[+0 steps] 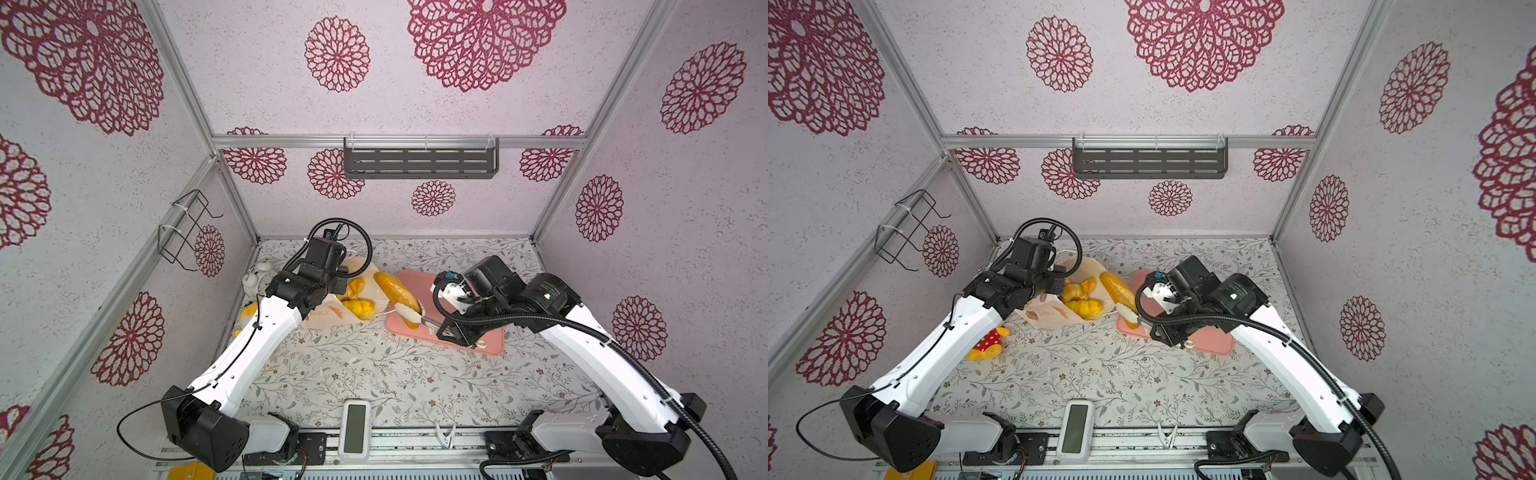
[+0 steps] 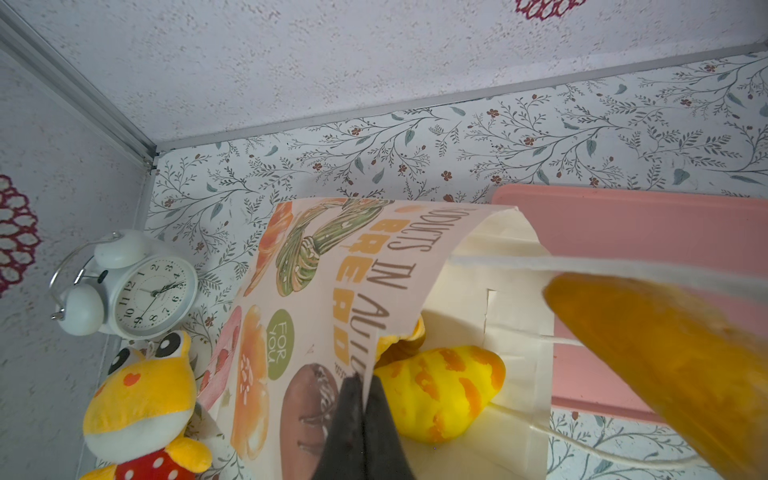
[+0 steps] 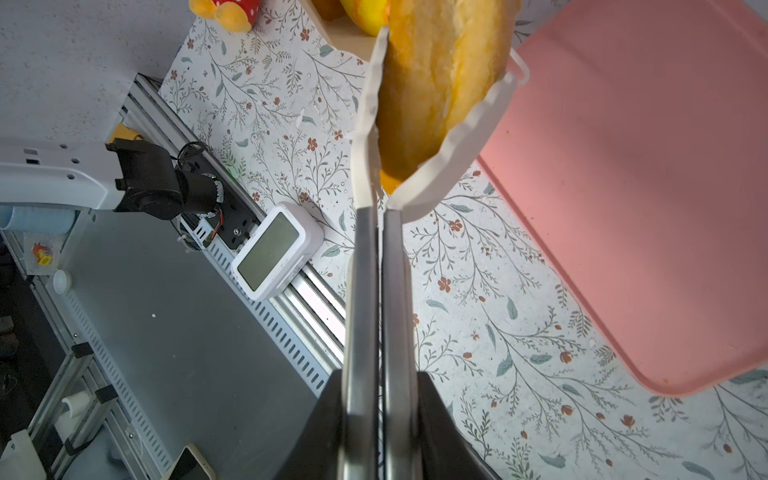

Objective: Take the fake bread out of the paper bag
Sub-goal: 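Pull the baguette out of the bag and carry it over the pink tray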

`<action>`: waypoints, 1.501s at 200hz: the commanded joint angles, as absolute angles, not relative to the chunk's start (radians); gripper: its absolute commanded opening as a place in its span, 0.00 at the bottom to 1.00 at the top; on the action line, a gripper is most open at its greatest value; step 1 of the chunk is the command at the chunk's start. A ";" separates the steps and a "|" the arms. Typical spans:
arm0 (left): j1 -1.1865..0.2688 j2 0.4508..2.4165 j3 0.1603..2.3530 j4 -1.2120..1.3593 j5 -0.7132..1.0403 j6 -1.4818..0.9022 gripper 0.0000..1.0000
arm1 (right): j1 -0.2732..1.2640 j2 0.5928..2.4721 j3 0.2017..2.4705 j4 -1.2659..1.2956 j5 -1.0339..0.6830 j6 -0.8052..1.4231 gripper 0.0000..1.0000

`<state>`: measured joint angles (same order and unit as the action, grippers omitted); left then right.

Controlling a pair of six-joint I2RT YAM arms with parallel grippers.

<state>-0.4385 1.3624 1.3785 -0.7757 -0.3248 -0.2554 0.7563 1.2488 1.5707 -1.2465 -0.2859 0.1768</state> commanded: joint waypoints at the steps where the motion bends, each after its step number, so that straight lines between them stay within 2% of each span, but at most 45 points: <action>1: -0.436 1.368 1.404 -0.778 -0.341 -0.277 0.00 | 0.758 1.150 1.559 -1.246 -0.242 0.251 0.08; 49: -0.436 1.357 1.402 -0.779 -0.334 -0.282 0.00 | 0.758 1.020 1.508 -1.202 -0.046 0.409 0.07; 107: -0.436 1.329 1.390 -0.785 -0.330 -0.282 0.00 | 0.723 1.017 1.319 -1.029 0.141 0.515 0.07; 178: -0.436 1.312 1.371 -0.769 -0.315 -0.289 0.00 | 0.524 1.057 1.036 -0.708 0.011 0.519 0.06; 218: -0.435 1.311 1.373 -0.762 -0.308 -0.290 0.00 | 0.502 1.131 0.967 -0.566 -0.087 0.523 0.06; 256: -0.436 1.307 1.371 -0.763 -0.307 -0.291 0.00 | 0.502 1.165 0.962 -0.554 -0.101 0.534 0.06; 300: -0.435 1.301 1.363 -0.761 -0.309 -0.290 0.00 | 0.502 1.088 0.906 -0.606 -0.105 0.561 0.07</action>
